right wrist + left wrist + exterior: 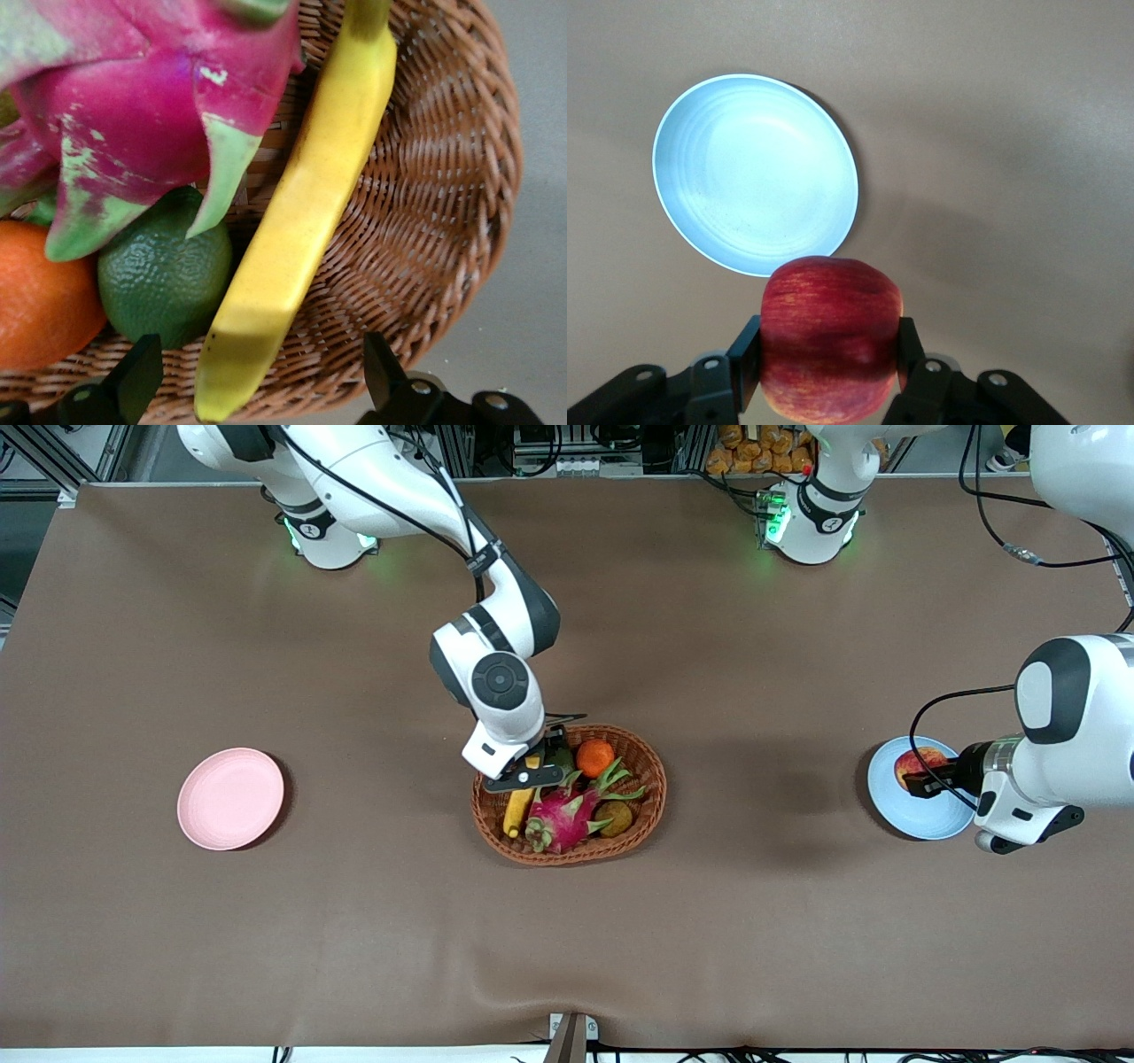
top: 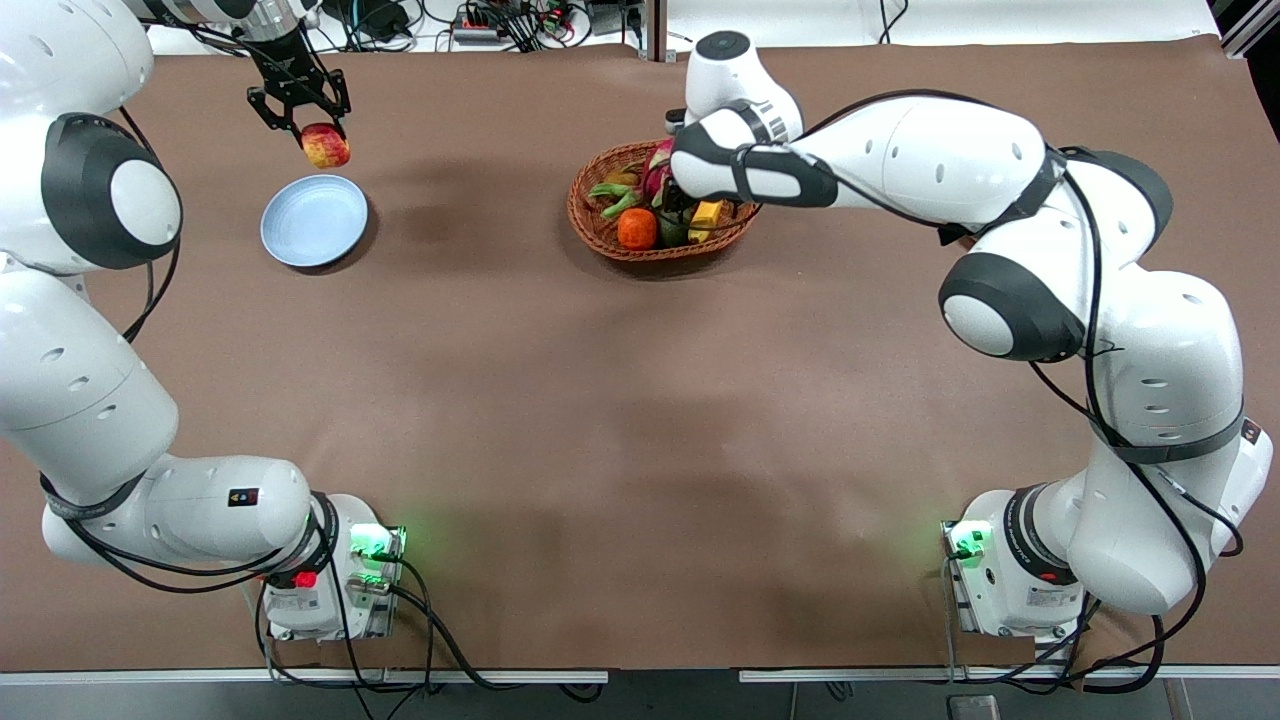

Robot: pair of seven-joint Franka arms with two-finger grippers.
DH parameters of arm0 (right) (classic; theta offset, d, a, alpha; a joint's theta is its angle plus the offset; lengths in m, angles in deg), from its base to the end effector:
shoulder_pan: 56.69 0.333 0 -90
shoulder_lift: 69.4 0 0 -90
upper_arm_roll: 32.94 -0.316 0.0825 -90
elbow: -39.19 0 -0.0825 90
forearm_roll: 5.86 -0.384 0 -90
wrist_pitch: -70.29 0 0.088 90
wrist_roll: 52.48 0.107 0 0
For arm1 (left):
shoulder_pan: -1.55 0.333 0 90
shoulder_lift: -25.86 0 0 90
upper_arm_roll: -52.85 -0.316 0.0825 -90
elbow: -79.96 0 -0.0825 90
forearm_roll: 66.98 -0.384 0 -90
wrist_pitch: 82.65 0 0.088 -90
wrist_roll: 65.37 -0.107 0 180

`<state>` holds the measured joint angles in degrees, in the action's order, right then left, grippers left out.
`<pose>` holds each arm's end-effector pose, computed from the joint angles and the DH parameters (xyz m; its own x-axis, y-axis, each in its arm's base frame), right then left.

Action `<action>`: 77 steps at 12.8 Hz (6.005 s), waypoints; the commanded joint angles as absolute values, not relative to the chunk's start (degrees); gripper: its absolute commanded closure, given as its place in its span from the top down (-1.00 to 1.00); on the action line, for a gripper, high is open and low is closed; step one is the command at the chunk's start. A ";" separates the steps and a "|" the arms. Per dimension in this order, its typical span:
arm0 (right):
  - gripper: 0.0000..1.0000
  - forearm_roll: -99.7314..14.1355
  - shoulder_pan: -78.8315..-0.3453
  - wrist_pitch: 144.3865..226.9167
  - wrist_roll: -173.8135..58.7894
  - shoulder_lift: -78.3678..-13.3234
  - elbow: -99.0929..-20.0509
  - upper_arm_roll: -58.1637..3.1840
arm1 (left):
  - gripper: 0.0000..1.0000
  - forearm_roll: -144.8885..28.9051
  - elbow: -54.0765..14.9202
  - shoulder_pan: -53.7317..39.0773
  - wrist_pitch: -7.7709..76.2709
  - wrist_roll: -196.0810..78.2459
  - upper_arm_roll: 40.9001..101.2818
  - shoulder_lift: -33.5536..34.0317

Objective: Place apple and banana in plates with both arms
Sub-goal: 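Lower the apple onto the blue plate while the right gripper grasps the banana, then release the apple with the left gripper while the right gripper lifts the banana, then lower the banana onto the pink plate and open the right gripper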

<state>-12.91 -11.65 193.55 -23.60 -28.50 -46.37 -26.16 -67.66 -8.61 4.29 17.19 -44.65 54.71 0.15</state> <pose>0.5453 0.4539 0.2468 0.9913 0.1197 -0.0547 0.1201 -0.9927 0.0051 0.6538 0.0138 0.3738 0.9009 0.3654 -0.2342 0.3554 -0.9308 -0.0851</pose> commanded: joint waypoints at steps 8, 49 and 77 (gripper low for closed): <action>0.47 -10.00 -10.46 195.63 -19.87 -27.12 -46.33 -25.47 | -1.00 -68.74 -8.81 4.80 19.74 -46.03 55.14 -1.12; -1.00 -11.58 -15.11 189.68 -12.58 -32.82 -45.36 -25.38 | 1.00 -68.39 1.21 12.27 11.85 -52.54 60.94 3.52; 1.00 -11.05 -62.31 171.55 -65.84 -38.63 -53.37 -25.38 | 1.00 -67.95 -6.35 -1.44 5.94 -52.80 52.68 25.15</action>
<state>-11.39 -62.13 172.45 -66.15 -36.64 -54.80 -24.77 -67.72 -3.63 -0.58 5.63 -52.30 53.46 22.52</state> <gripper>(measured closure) 0.238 0.000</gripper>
